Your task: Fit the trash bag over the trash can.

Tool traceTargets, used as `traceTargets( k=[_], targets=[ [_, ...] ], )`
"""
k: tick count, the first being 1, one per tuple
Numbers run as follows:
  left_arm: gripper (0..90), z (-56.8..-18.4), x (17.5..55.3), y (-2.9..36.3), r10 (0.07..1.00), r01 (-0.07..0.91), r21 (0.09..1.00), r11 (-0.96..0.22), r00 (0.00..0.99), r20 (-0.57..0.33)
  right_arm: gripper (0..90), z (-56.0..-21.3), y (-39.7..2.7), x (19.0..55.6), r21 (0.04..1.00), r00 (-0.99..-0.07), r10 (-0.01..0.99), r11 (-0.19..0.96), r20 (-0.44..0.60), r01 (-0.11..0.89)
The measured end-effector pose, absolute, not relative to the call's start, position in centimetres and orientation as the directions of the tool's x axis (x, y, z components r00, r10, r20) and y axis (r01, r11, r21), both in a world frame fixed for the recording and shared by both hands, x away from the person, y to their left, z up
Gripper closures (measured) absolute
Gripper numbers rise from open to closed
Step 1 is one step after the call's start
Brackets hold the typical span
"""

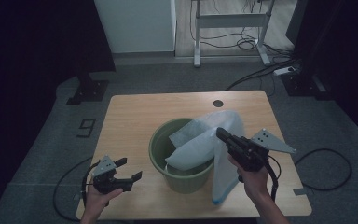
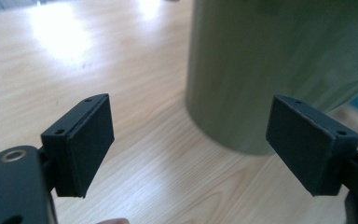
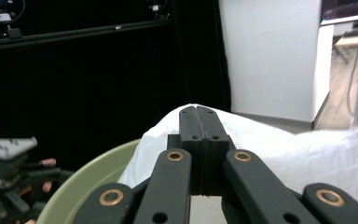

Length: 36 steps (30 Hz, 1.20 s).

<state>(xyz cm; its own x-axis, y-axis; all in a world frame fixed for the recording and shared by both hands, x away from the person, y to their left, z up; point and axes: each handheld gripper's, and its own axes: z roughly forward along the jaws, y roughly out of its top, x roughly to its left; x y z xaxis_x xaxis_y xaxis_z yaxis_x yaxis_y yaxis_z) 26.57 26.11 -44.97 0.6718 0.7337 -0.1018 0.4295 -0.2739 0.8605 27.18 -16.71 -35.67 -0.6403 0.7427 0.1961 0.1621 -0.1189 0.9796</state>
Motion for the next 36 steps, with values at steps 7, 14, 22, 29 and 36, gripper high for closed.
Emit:
traceTargets(
  k=[7,14,22,29,36],
  targets=[
    [17.3,-41.9,25.4,24.0,0.717,0.387,0.886,-0.254,0.690,-0.096,89.4,-36.5,-15.3,27.5,0.978,-0.668,0.716,-0.106,0.201,0.180],
    [18.3,-40.2,25.0,21.7,0.697,0.353,0.900,-0.257,0.713,-0.081,89.3,-36.0,-14.3,27.6,0.979,-0.677,0.710,-0.104,0.196,0.174],
    [18.5,-39.8,25.1,20.8,0.713,0.345,0.907,-0.241,0.697,-0.075,89.3,-35.9,-14.0,27.8,0.979,-0.676,0.711,-0.098,0.194,0.178],
    [19.4,-38.5,24.9,19.7,0.703,0.312,0.923,-0.224,0.707,-0.068,89.3,-34.2,-12.2,27.5,0.987,-0.722,0.674,-0.069,0.155,0.147],
    [20.2,-38.2,25.6,18.1,0.682,0.297,0.921,-0.252,0.730,-0.049,89.3,-34.4,-11.5,27.4,0.985,-0.744,0.649,-0.064,0.161,0.158]
  ],
)
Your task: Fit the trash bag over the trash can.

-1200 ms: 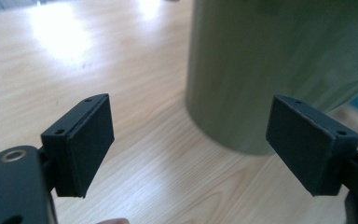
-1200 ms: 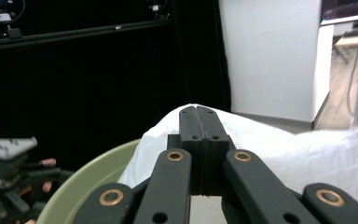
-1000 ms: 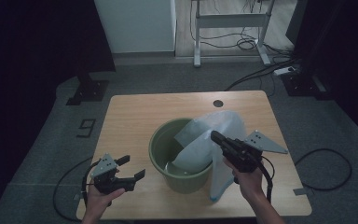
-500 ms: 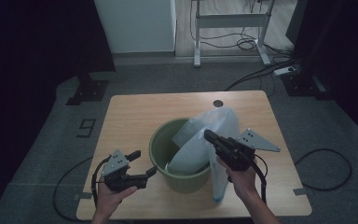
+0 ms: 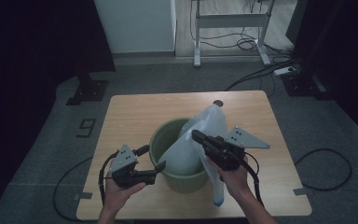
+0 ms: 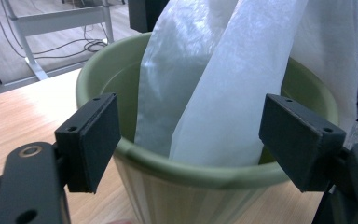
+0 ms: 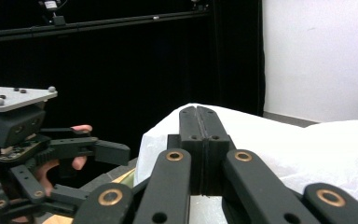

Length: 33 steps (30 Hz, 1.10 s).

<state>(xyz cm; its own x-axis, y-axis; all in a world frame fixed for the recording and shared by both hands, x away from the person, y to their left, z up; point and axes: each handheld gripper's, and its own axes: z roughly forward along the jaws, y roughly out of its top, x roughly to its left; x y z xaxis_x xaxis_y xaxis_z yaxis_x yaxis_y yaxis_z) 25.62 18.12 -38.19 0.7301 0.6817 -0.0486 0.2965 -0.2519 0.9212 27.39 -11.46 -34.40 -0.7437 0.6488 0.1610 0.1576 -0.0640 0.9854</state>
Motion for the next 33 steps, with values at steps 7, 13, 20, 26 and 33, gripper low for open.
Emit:
traceTargets(
  k=[7,13,20,26,33],
  targets=[
    [21.2,-38.1,26.7,17.1,0.669,0.300,0.920,-0.252,0.741,-0.058,89.2,-34.2,-11.1,27.5,0.985,-0.751,0.639,-0.065,0.165,0.161],
    [24.5,-37.9,27.4,16.2,0.648,0.291,0.920,-0.263,0.760,-0.055,89.3,-34.3,-11.0,27.7,0.983,-0.754,0.633,-0.072,0.175,0.168],
    [35.3,-38.0,28.0,15.0,0.626,0.289,0.907,-0.307,0.779,-0.037,89.3,-34.4,-10.9,27.7,0.983,-0.761,0.625,-0.070,0.176,0.169],
    [62.3,-38.0,28.1,14.2,0.614,0.283,0.899,-0.336,0.789,-0.019,89.2,-34.6,-10.9,27.8,0.981,-0.764,0.616,-0.079,0.189,0.180],
    [87.5,-37.8,28.2,13.9,0.592,0.268,0.910,-0.315,0.805,-0.032,89.1,-34.7,-11.2,27.8,0.980,-0.766,0.614,-0.085,0.192,0.178]
  ],
)
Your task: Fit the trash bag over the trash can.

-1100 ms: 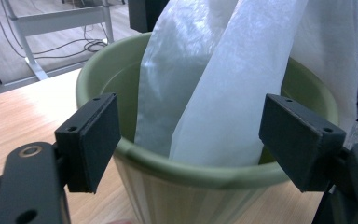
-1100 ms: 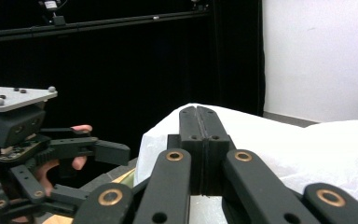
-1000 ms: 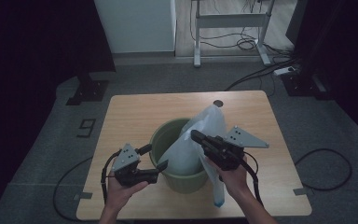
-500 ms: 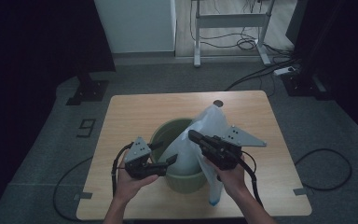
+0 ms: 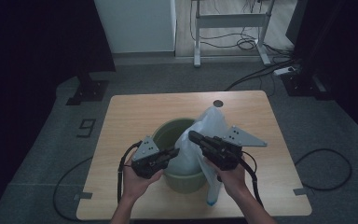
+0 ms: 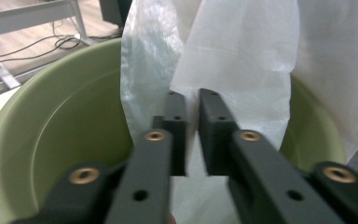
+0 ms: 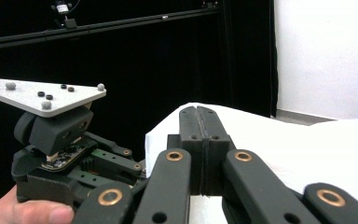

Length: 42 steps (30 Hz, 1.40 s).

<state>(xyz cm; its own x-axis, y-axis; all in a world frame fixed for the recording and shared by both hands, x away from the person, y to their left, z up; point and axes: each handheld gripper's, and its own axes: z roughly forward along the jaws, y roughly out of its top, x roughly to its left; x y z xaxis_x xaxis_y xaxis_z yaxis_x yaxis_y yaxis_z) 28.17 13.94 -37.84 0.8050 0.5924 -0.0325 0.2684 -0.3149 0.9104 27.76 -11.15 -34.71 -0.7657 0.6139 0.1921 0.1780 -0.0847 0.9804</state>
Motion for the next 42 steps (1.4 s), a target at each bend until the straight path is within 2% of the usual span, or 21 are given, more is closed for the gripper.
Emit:
traceTargets(
  k=[5,9,12,18,24,31,36,42],
  targets=[
    [90.0,-37.9,28.1,13.8,0.605,0.265,0.923,-0.278,0.795,-0.047,86.9,-34.9,-11.5,27.7,0.979,-0.768,0.608,-0.095,0.202,0.182],
    [90.0,-38.1,28.0,13.9,0.624,0.270,0.932,-0.241,0.778,-0.065,70.3,-35.0,-11.8,27.3,0.981,-0.768,0.610,-0.105,0.194,0.164],
    [90.0,-38.3,28.1,14.2,0.634,0.278,0.935,-0.218,0.769,-0.081,53.5,-34.9,-12.4,26.5,0.983,-0.752,0.634,-0.108,0.182,0.146],
    [90.0,-38.5,28.1,14.7,0.649,0.297,0.934,-0.197,0.754,-0.102,38.4,-36.1,-14.5,24.1,0.978,-0.700,0.683,-0.138,0.210,0.158],
    [90.0,-38.7,28.3,14.8,0.663,0.308,0.934,-0.181,0.739,-0.115,34.3,-39.9,-15.4,21.0,0.973,-0.643,0.732,-0.130,0.224,0.190],
    [90.0,-38.6,28.2,14.7,0.661,0.310,0.934,-0.177,0.741,-0.120,32.8,-43.8,-15.4,19.7,0.968,-0.574,0.787,-0.123,0.229,0.218],
    [90.0,-38.7,28.3,14.6,0.661,0.314,0.933,-0.177,0.740,-0.124,31.7,-45.0,-15.2,19.3,0.965,-0.565,0.791,-0.120,0.235,0.234],
    [90.0,-38.7,28.4,14.8,0.662,0.321,0.932,-0.171,0.738,-0.133,31.8,-45.8,-14.5,18.7,0.974,-0.552,0.811,-0.092,0.195,0.209]
  ],
)
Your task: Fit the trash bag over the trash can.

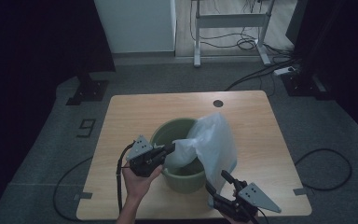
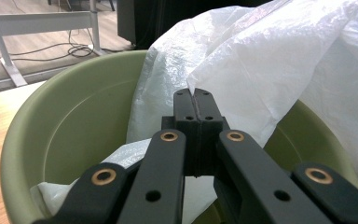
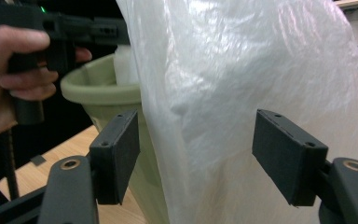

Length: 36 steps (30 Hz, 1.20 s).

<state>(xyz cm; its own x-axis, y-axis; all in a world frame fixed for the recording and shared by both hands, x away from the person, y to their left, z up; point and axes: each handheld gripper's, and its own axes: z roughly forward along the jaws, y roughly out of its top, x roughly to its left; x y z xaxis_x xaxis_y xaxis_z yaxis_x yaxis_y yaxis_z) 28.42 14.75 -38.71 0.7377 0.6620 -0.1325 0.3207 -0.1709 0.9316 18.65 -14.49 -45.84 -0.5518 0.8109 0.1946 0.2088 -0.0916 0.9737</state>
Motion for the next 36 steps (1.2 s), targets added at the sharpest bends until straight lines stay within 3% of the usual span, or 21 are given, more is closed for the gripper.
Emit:
traceTargets(
  k=[6,10,12,15,25,33,36],
  targets=[
    [90.0,-38.6,28.4,14.9,0.663,0.321,0.933,-0.165,0.736,-0.137,39.9,-47.5,-13.7,19.1,0.971,-0.489,0.857,-0.050,0.163,0.234],
    [90.0,-38.6,28.3,14.9,0.665,0.319,0.933,-0.167,0.735,-0.132,64.4,-48.6,-14.1,19.5,0.966,-0.414,0.900,-0.029,0.137,0.256],
    [90.0,-38.5,28.1,15.0,0.663,0.312,0.935,-0.170,0.738,-0.126,78.0,-48.5,-14.6,19.8,0.972,-0.372,0.925,0.015,0.075,0.235],
    [90.0,-38.2,27.8,15.0,0.659,0.301,0.938,-0.171,0.743,-0.118,84.5,-47.8,-15.8,20.4,0.975,-0.323,0.944,0.012,0.063,0.224],
    [90.0,-38.0,26.9,15.1,0.627,0.273,0.939,-0.207,0.774,-0.086,88.9,-40.3,-19.3,23.5,0.997,-0.256,0.965,-0.035,0.052,0.068],
    [89.7,-38.9,26.4,14.4,0.607,0.274,0.932,-0.239,0.791,-0.077,88.9,-33.2,-18.5,25.6,0.992,-0.340,0.940,-0.076,0.038,-0.100],
    [64.0,-38.7,26.0,14.5,0.629,0.261,0.943,-0.205,0.773,-0.077,88.9,-32.2,-17.6,25.9,0.990,-0.383,0.923,-0.087,0.037,-0.114]
  ],
)
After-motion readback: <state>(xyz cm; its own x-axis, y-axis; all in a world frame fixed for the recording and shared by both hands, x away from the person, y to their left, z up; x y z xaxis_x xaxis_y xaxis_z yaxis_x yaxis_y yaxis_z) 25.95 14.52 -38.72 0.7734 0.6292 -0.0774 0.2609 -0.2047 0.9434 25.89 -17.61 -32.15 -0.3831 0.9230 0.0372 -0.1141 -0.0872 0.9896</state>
